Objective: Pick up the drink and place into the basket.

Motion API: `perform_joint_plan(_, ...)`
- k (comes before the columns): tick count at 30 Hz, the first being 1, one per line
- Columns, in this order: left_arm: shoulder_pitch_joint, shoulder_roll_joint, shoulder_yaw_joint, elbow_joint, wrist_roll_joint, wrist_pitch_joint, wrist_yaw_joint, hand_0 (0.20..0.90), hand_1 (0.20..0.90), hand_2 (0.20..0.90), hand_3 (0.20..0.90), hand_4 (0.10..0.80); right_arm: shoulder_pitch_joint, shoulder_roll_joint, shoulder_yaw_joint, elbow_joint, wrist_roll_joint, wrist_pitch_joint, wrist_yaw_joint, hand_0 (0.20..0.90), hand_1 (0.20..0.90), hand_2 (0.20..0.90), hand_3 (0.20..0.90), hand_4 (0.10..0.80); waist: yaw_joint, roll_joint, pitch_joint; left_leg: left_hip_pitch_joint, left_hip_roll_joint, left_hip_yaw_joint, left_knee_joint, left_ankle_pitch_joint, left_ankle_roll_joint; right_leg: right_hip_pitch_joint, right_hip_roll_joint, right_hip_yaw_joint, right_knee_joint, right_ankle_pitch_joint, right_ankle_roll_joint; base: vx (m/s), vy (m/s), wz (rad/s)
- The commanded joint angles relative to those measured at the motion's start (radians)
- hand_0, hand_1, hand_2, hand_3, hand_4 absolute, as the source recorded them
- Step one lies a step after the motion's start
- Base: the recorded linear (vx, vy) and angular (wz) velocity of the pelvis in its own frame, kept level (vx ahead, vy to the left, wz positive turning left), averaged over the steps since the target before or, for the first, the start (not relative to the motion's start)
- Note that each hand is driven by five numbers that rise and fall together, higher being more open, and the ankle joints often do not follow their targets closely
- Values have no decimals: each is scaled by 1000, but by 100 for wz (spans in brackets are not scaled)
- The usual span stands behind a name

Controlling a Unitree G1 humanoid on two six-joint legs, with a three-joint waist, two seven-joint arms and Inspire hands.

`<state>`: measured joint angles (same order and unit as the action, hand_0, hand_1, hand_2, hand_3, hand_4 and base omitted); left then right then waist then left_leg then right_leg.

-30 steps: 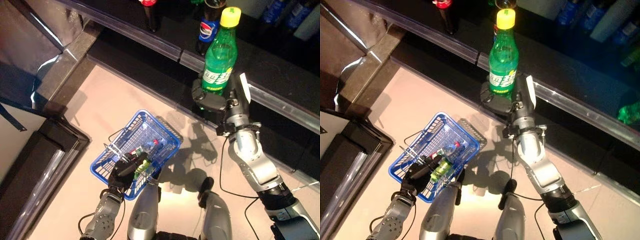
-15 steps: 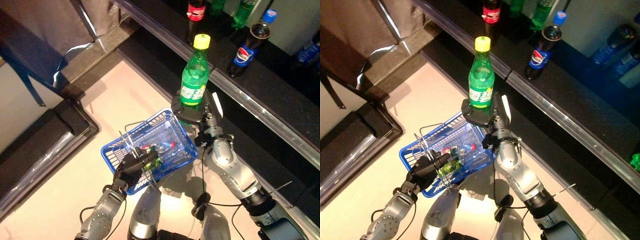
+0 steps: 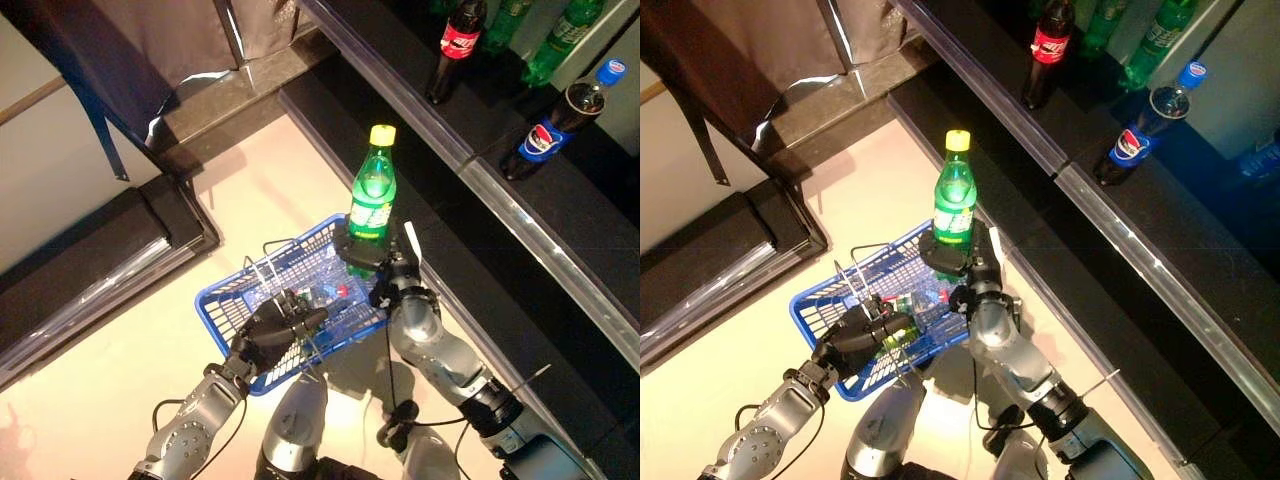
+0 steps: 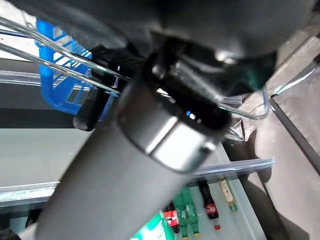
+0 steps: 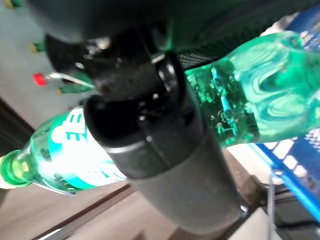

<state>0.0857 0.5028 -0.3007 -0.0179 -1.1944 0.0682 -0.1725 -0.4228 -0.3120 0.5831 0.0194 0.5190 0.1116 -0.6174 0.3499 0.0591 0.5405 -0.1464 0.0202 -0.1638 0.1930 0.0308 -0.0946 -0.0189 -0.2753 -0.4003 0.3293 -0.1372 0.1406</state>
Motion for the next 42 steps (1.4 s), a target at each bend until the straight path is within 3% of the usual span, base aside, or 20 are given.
perform_joint_plan(1, -120, -29, 24, -458, -54, -100, -327, 300, 300, 300, 200, 100, -119, 70, 41, -93, -41, -106, -14, 300, 300, 300, 200, 100, -5, 14, -134, 0, -49, -11, 34, -10, 53, 32, 58, -33, 28, -3, -85, 8, 3, 4)
perform_joint_plan(9, -156, -45, -6, -502, -89, -70, -472, 300, 300, 300, 200, 100, -139, 141, 58, 97, -49, -120, -4, 300, 300, 300, 200, 100, 16, 31, -122, -16, -62, -31, 40, -4, 53, 28, 50, -52, 41, -7, -92, 7, 8, 5)
perform_joint_plan(22, -205, -66, -27, -517, -96, -51, -481, 300, 300, 300, 200, 100, -133, 253, 82, 341, 11, -95, 1, 300, 300, 300, 200, 100, 46, 44, -106, -40, -78, -56, 45, 5, 54, 11, 32, -78, 61, -5, -88, 13, 7, 7)
perform_joint_plan(28, -236, -74, -46, -525, -91, -51, -475, 300, 300, 300, 200, 100, -140, 308, 86, 475, 172, -130, 62, 300, 300, 300, 200, 100, 62, 52, -78, -47, -90, -63, 50, -12, 52, 0, 20, -75, 92, -28, -77, 26, -22, 6)
perform_joint_plan(32, -254, -75, -58, -531, -92, -49, -479, 300, 300, 300, 200, 100, -134, 343, 70, 522, 420, -181, 153, 300, 300, 300, 200, 100, 69, 56, -63, -55, -94, -68, 51, -9, 55, -13, 11, -83, 111, -27, -73, -2, -6, 7)
perform_joint_plan(42, -271, -74, -72, -538, -96, -34, -491, 300, 300, 300, 200, 100, -155, 369, 57, 578, 565, -169, 223, 300, 300, 300, 200, 100, 79, 55, -44, -69, -96, -72, 50, 1, 62, -24, 6, -87, 114, -12, -62, 12, -8, 5)
